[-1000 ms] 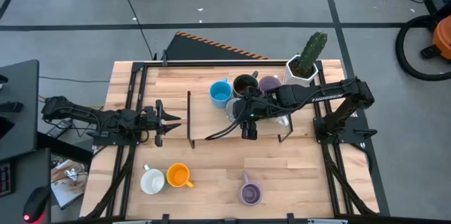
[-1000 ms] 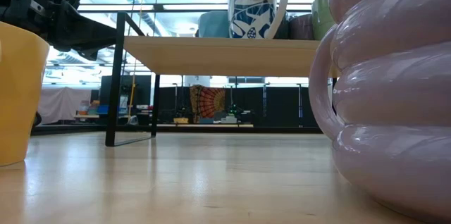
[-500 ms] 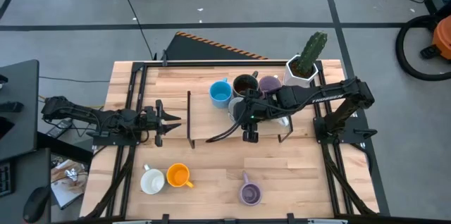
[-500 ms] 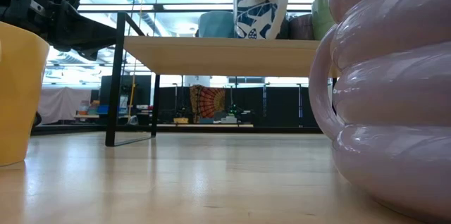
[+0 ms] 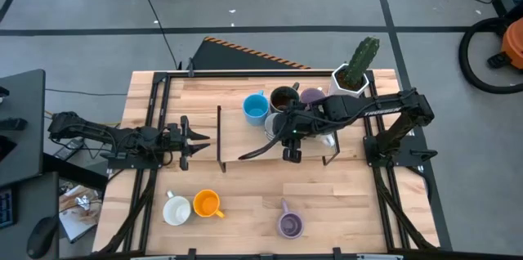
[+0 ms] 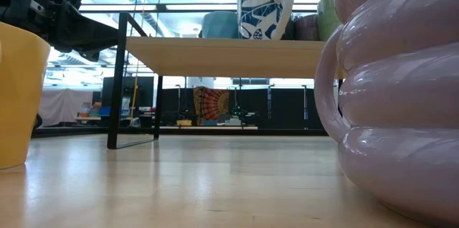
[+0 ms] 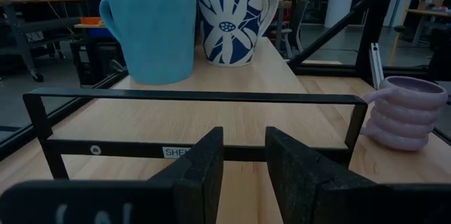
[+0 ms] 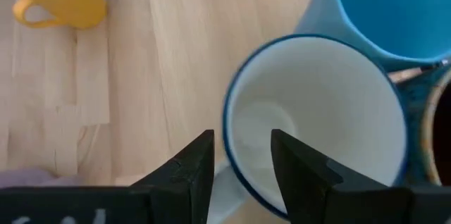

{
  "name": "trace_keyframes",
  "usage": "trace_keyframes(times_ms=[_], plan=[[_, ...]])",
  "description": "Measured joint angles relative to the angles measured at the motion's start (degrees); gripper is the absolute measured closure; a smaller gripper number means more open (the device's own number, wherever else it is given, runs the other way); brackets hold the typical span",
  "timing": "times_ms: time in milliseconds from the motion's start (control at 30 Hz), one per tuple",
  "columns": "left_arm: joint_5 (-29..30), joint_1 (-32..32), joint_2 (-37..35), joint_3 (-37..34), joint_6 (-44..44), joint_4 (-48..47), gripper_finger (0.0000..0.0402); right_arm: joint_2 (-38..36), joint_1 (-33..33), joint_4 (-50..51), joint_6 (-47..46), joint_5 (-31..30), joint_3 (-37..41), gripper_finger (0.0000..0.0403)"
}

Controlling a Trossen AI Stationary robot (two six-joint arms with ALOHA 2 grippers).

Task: Place coffee mugs
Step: Put the blue patterned mug on the shelf

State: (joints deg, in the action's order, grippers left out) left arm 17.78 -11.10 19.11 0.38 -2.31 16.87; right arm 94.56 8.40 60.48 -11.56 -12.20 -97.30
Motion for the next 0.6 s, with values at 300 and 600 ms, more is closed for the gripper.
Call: trace_keyframes(times_ms=[300, 600], plan=[[0.00, 0.01, 0.01, 0.00, -0.02, -0.01, 0.0290, -0.28, 1.31, -1.29, 0.09, -1.68, -0.01, 0.0255], [0.00, -0.01, 0.01, -0.02, 0.95, 0.22, 0.0290, -0.66, 5.70, 5.64, -7.62, -10.54, -5.66, 0.0225]])
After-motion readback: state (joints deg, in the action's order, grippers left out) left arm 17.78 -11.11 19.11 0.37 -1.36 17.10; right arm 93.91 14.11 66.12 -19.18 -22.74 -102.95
